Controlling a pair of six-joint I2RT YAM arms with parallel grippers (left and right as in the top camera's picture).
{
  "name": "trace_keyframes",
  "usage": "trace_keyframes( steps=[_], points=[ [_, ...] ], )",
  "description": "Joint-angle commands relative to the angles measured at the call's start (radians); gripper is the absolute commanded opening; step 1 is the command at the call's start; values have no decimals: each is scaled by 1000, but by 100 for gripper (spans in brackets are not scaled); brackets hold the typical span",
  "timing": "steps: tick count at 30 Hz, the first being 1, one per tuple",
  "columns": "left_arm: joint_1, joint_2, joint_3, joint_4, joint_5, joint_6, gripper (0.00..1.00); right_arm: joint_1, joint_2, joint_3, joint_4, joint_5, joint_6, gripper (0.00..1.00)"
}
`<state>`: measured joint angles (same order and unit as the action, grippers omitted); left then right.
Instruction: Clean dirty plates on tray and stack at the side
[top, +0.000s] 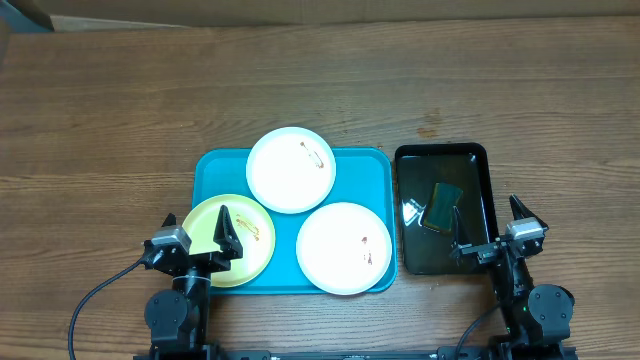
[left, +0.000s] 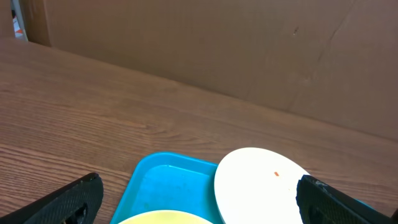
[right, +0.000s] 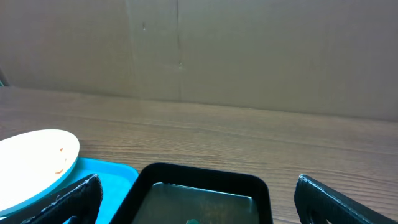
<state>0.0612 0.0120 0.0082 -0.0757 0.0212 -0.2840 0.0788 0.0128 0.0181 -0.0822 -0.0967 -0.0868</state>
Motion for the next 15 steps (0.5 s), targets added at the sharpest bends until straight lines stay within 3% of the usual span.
trace_keyframes(
  steps=[1, 15],
  points=[
    [4, -6, -3, -2, -6, 19, 100, 0, -8, -10, 5, 5, -8, 100],
    [4, -6, -3, -2, -6, 19, 100, 0, -8, -10, 5, 5, -8, 100]
  ],
)
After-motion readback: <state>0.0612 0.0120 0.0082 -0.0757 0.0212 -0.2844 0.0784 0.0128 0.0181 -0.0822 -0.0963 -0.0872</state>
